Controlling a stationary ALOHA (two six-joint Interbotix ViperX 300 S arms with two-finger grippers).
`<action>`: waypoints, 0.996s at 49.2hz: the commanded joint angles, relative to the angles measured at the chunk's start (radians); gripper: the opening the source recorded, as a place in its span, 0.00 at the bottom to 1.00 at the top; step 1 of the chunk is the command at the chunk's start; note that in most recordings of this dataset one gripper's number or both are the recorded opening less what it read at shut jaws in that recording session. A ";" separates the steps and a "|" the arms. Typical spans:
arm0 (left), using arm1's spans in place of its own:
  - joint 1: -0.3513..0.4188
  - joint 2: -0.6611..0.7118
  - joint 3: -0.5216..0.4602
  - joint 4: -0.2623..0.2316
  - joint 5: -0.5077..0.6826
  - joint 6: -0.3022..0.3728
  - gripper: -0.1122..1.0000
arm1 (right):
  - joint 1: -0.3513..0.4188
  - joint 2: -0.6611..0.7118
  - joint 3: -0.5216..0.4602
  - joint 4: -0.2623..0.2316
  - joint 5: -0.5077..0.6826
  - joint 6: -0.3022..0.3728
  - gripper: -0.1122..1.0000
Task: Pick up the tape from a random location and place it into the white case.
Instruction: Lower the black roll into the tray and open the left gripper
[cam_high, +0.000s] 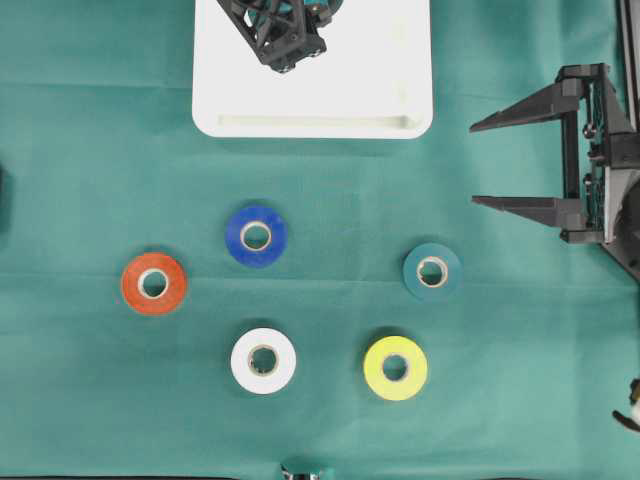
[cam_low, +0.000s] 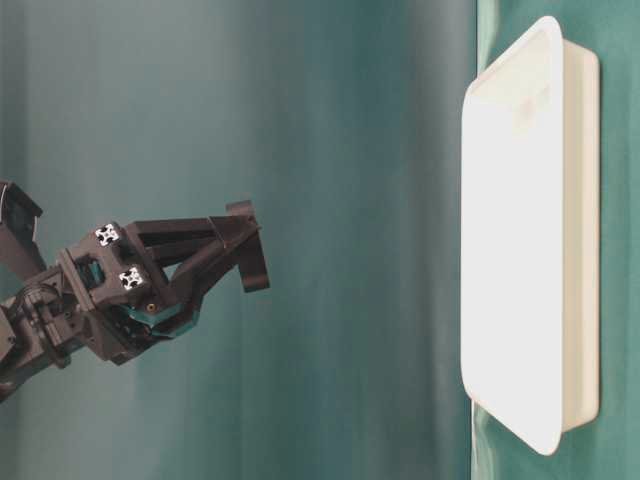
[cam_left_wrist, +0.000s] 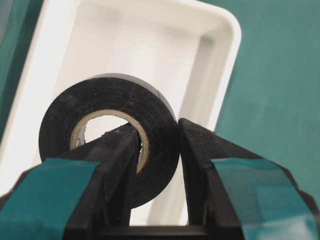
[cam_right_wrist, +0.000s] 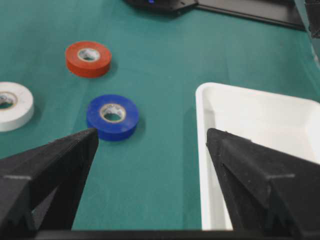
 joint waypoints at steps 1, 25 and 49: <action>-0.002 -0.038 -0.012 0.002 -0.008 0.002 0.30 | -0.002 0.006 -0.015 0.000 -0.006 -0.002 0.90; -0.002 -0.031 0.029 0.002 -0.055 0.000 0.30 | -0.002 0.005 -0.015 0.000 -0.006 -0.002 0.90; 0.017 0.095 0.225 0.002 -0.356 0.002 0.30 | -0.002 0.014 -0.014 -0.002 -0.006 0.002 0.90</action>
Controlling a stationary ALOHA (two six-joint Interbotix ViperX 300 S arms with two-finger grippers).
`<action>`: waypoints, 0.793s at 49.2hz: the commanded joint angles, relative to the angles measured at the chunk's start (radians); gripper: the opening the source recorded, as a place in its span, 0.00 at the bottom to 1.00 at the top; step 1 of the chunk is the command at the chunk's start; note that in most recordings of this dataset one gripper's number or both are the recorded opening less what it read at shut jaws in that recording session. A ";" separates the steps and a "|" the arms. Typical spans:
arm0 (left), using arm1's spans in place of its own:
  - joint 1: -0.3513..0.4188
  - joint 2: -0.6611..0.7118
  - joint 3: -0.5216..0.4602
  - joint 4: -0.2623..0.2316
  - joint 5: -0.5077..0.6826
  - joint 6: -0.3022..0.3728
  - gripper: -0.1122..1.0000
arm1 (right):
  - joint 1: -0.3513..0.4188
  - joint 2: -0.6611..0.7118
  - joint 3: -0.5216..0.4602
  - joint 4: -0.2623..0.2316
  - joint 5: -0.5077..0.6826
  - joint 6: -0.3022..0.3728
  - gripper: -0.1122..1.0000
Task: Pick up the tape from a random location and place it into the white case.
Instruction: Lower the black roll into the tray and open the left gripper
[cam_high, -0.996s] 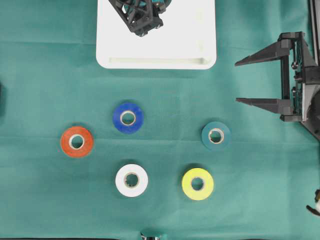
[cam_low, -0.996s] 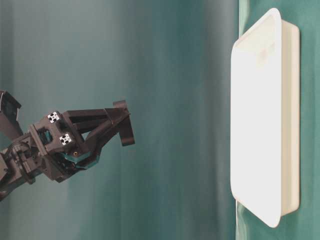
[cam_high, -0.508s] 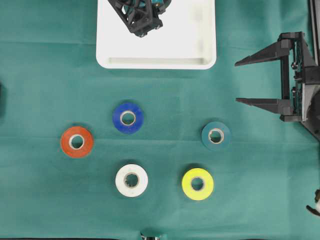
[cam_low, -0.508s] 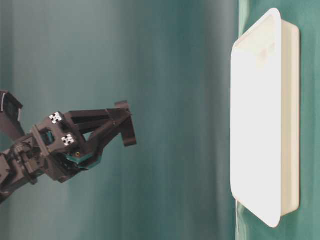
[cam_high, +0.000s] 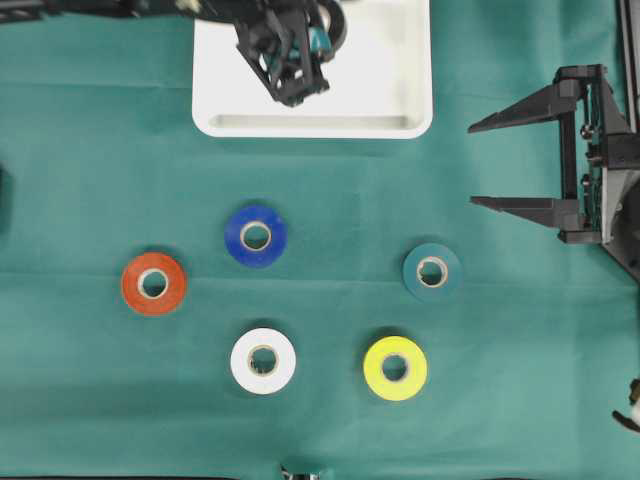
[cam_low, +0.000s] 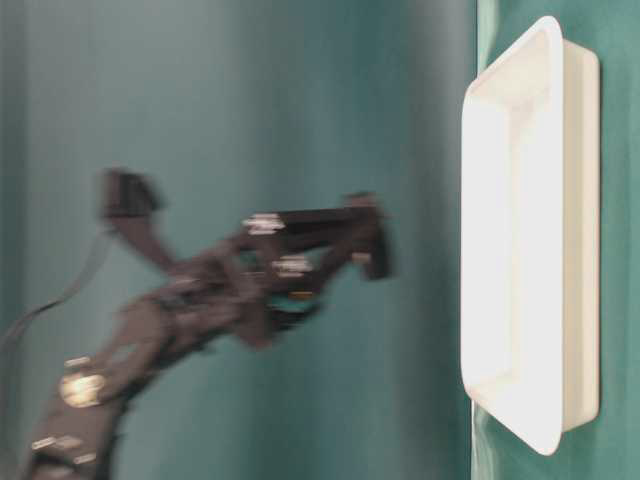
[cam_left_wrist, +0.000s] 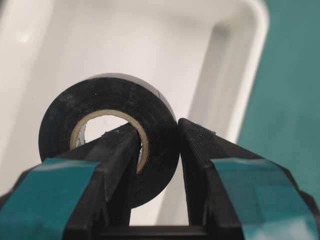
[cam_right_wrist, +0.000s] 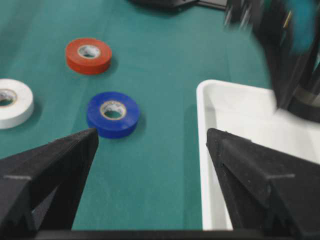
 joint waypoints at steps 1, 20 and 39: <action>0.014 0.005 0.003 0.002 -0.044 0.003 0.30 | 0.000 0.006 -0.014 0.000 -0.006 0.002 0.90; 0.057 0.066 0.069 0.002 -0.156 0.029 0.30 | -0.002 0.014 -0.014 0.000 -0.003 0.002 0.90; 0.067 0.175 0.063 0.002 -0.224 0.029 0.30 | 0.000 0.021 -0.014 0.000 -0.005 0.003 0.90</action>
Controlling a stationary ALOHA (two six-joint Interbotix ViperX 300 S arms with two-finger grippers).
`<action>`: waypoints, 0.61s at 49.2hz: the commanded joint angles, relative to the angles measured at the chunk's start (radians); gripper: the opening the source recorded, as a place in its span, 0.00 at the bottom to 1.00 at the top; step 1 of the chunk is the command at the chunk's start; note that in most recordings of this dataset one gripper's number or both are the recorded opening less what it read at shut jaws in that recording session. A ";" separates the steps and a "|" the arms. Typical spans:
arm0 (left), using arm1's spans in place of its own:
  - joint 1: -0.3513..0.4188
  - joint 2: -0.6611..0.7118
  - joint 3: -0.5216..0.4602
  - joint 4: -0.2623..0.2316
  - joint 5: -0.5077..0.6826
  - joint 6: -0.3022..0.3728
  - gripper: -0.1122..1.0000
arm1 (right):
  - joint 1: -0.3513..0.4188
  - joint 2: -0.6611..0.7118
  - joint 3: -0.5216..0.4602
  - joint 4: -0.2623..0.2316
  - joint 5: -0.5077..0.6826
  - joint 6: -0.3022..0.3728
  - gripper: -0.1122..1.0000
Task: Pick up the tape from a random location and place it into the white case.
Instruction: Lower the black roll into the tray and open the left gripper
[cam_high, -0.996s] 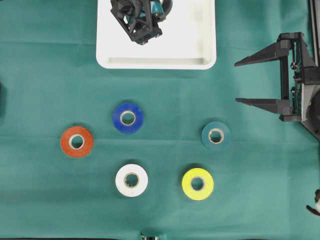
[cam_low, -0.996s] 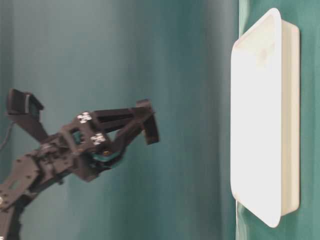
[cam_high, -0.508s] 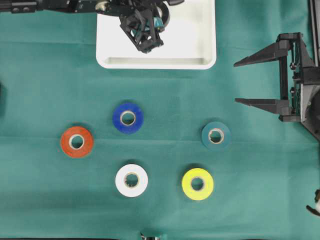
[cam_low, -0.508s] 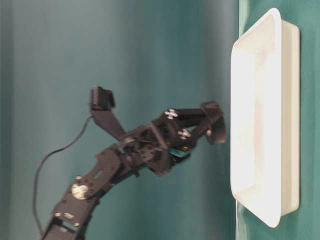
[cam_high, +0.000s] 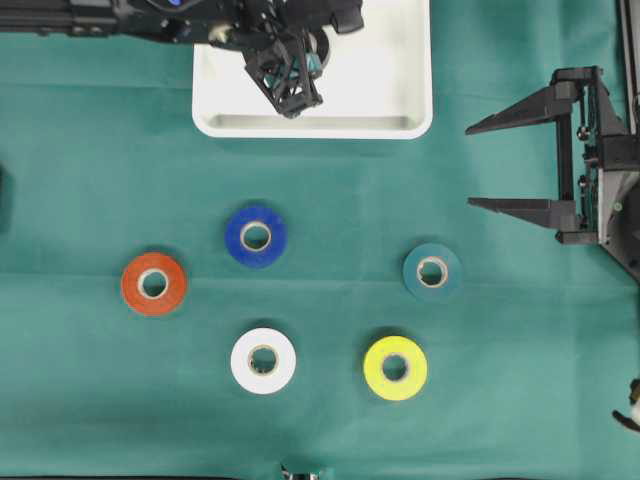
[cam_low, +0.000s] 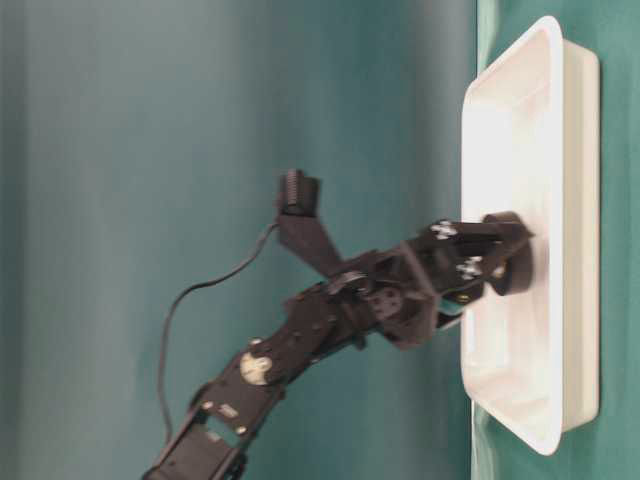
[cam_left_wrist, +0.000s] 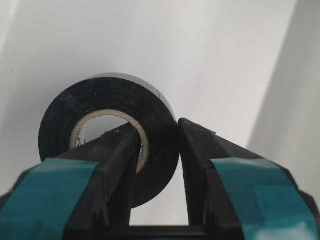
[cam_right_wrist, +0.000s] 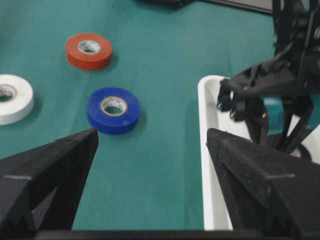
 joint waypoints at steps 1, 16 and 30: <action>0.011 -0.008 -0.021 0.002 -0.017 0.002 0.30 | -0.002 0.006 -0.012 0.000 -0.005 0.002 0.90; 0.026 -0.002 -0.021 0.002 -0.014 0.006 0.30 | -0.002 0.017 -0.012 0.000 -0.008 0.002 0.90; 0.023 0.000 -0.035 0.000 -0.011 0.008 0.30 | -0.002 0.021 -0.012 0.000 -0.006 0.002 0.90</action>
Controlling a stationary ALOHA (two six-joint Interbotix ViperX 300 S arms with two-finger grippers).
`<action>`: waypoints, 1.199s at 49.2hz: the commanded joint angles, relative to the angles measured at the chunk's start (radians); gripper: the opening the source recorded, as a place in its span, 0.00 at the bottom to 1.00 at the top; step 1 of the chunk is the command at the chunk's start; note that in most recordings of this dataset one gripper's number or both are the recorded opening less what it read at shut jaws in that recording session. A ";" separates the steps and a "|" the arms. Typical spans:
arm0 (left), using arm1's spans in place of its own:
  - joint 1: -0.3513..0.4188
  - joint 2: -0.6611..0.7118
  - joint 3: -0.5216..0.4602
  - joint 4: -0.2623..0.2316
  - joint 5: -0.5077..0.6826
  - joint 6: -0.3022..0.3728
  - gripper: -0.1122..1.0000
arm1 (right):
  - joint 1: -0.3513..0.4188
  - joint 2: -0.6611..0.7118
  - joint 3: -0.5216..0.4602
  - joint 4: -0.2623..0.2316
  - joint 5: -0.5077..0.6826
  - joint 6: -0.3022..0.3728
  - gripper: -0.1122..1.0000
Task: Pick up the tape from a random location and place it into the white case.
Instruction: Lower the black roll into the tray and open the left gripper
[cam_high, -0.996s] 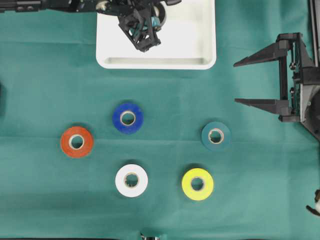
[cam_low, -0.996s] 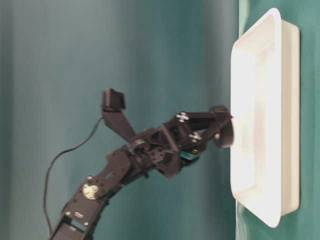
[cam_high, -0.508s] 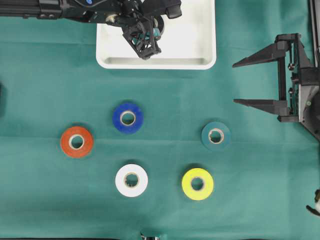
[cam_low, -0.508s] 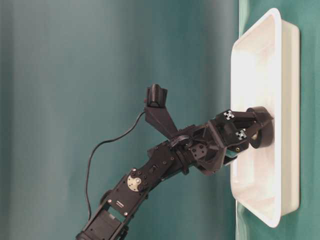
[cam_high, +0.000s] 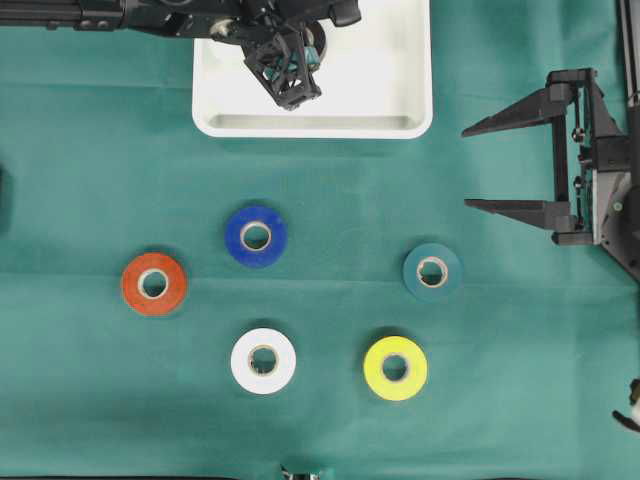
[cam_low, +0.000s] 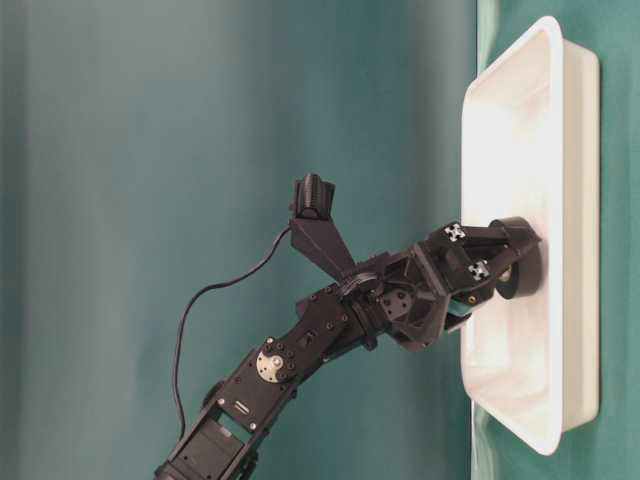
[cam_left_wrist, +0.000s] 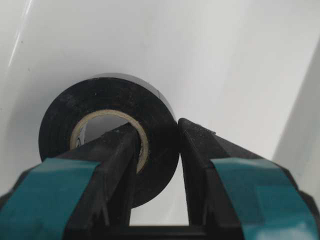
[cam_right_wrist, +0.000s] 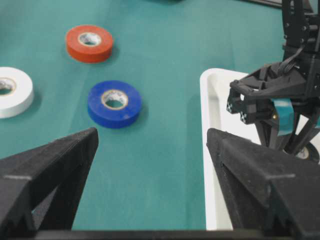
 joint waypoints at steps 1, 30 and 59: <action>-0.002 -0.017 -0.028 0.002 -0.003 0.002 0.30 | -0.002 0.003 -0.012 0.000 -0.005 0.002 0.90; -0.009 -0.049 -0.031 -0.003 0.015 0.034 0.99 | -0.002 0.003 -0.012 0.000 -0.003 0.002 0.90; -0.011 -0.295 -0.057 -0.005 0.130 0.034 0.99 | -0.002 0.003 -0.012 0.000 -0.003 -0.002 0.90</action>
